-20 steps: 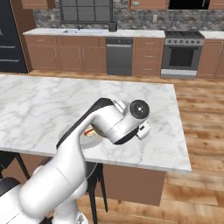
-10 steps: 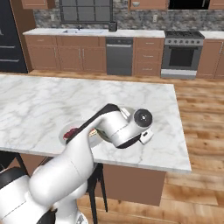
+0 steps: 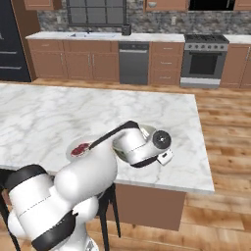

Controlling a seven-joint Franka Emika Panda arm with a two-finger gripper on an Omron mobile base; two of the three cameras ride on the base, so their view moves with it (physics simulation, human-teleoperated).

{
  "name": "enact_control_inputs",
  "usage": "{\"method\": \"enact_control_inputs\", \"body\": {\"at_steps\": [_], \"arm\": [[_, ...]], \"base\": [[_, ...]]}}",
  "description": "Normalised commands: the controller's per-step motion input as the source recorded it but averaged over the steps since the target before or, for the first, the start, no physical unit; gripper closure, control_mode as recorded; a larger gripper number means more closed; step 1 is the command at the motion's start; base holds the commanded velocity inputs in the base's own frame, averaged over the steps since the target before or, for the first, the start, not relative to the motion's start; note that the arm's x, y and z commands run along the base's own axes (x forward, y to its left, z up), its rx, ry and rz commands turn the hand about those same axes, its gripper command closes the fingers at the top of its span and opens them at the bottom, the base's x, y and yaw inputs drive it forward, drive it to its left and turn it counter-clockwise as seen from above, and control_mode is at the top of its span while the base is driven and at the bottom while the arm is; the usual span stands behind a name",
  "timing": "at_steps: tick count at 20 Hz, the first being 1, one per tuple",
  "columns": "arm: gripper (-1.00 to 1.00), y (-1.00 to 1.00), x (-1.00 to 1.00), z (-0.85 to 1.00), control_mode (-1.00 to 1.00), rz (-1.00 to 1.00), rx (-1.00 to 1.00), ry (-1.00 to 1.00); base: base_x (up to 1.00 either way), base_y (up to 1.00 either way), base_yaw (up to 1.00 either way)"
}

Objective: Take the smaller bowl and place it next to the appetizer plate on the dining counter , and place the larger bowl next to the plate with cooked food.

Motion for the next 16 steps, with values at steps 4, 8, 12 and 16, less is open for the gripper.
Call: {"method": "enact_control_inputs", "body": {"at_steps": [4,8,12,16], "arm": [[1.00,-0.01,0.79,-0.50,-1.00,0.00,0.00,0.00],[1.00,-0.11,0.66,-0.48,-1.00,0.00,0.00,0.00],[1.00,-0.28,0.48,-0.45,-1.00,0.00,0.00,0.00],[-1.00,-0.13,-0.06,0.21,-1.00,0.00,0.00,0.04]], "base": [[0.00,0.00,0.00],[0.00,0.00,0.00],[0.00,0.00,0.00],[0.00,0.00,0.00]]}}
